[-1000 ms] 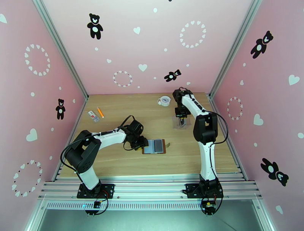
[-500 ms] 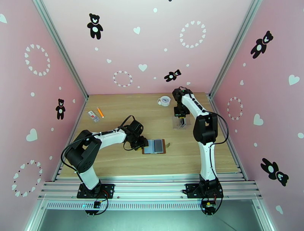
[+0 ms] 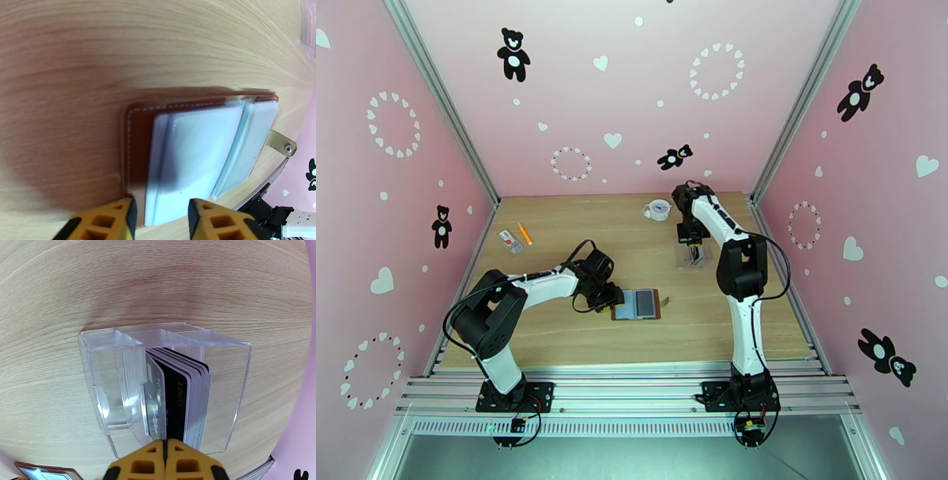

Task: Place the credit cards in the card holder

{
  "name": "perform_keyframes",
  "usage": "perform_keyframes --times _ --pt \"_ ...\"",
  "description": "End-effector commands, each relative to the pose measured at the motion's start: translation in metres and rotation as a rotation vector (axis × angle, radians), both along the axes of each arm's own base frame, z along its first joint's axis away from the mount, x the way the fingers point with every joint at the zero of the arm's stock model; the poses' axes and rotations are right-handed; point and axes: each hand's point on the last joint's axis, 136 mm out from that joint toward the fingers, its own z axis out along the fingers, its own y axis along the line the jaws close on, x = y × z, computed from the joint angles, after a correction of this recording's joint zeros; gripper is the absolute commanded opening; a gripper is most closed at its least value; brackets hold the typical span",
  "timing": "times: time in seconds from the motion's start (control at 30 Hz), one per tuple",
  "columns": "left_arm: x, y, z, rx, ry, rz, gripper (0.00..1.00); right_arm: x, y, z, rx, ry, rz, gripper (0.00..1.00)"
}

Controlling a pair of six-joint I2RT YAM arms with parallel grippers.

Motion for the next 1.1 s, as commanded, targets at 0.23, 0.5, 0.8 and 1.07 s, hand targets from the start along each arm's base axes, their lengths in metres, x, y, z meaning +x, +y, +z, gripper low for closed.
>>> perform_keyframes --times 0.23,0.5,0.8,1.07 --pt "0.0 0.001 -0.005 -0.002 0.006 -0.016 0.4 -0.002 0.013 0.013 0.083 -0.016 0.002 0.0" --pt "-0.001 0.002 -0.003 -0.002 0.005 -0.016 0.4 -0.001 0.018 -0.007 0.11 0.021 -0.012 0.17" --pt "0.0 0.002 -0.002 0.0 0.003 -0.019 0.4 0.002 0.017 -0.01 0.116 0.021 -0.021 0.14" --pt "0.0 0.002 -0.001 0.002 0.0 -0.026 0.4 0.002 0.015 -0.009 0.121 0.02 -0.025 0.03"
